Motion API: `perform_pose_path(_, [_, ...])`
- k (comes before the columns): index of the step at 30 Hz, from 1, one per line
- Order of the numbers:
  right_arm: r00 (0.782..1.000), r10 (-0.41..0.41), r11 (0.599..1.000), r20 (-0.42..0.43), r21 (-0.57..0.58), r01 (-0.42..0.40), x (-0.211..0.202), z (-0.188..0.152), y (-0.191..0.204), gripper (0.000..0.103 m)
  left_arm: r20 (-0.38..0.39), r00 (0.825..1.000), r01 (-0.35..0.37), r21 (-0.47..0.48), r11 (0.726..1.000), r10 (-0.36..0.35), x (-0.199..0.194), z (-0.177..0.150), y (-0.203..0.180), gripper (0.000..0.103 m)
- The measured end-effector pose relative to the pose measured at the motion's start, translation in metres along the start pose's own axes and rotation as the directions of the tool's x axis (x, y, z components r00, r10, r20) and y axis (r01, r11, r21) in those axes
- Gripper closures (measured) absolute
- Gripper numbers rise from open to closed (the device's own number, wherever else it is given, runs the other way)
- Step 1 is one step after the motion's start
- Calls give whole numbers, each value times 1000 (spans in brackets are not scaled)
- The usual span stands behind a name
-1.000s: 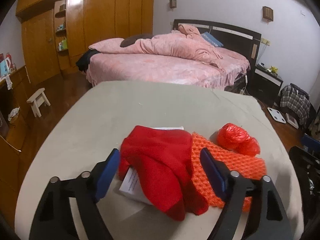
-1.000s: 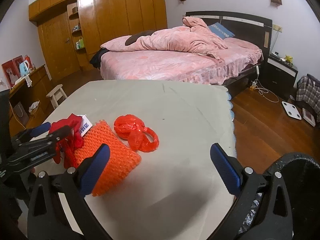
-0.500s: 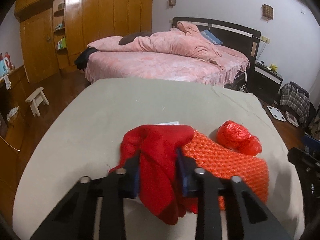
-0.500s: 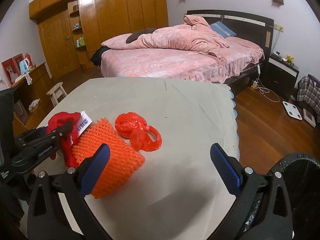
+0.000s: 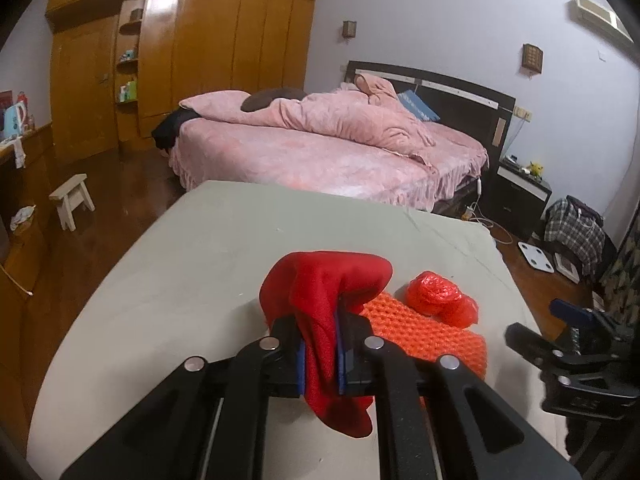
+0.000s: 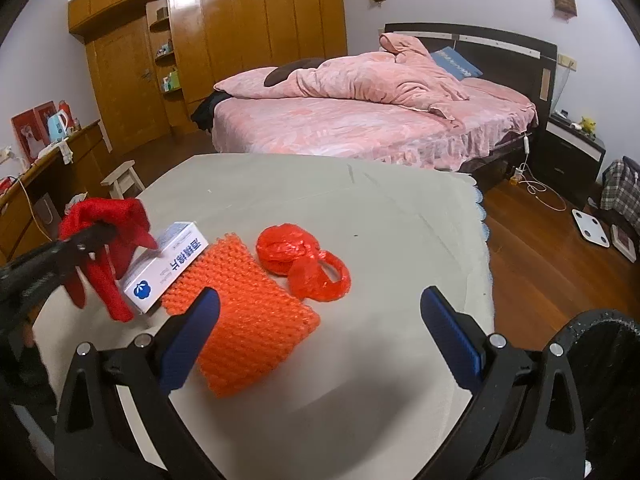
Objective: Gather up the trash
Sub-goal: 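Lift the red glove with the left gripper while the right grasps the orange mesh, then carry the red glove and orange mesh over the bin with both grippers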
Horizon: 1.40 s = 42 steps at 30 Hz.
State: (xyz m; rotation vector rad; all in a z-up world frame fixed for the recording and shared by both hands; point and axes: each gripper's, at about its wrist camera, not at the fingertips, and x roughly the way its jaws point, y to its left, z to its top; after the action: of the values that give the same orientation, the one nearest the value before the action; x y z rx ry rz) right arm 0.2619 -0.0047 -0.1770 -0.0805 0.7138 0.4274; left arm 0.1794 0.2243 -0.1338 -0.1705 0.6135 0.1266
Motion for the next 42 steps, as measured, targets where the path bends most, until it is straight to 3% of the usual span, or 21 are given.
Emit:
perform_pose_path(8, [999,-7,1000,-39,-26,6,18,-11,18,5,-39,998,-58,9,998,58,-1,-24,16,92])
perform_pose_path(19, [992,21,999,-123,-47,-27,51,-18,35,6,-47,997,-63,-14,998,62,4,-34,28,92])
perform_pose_path(25, [982,62,995,-179,-62,-74,60,-24,43,29,-51,997,-63,-20,998,61,5,-39,28,92])
perform_pose_path(30, [974,121,990,-190,-50,-133,57,-25,46,58,-56,997,-59,-23,998,58,2,-39,24,92])
perform_pose_path(33, [966,161,984,-201,-41,-172,54,-25,47,69,-57,997,-57,-22,998,56,0,-39,23,92])
perform_pose_path(42, [973,174,982,-155,-42,-182,18,-20,42,74,-34,999,-39,-13,999,38,-20,-35,8,92])
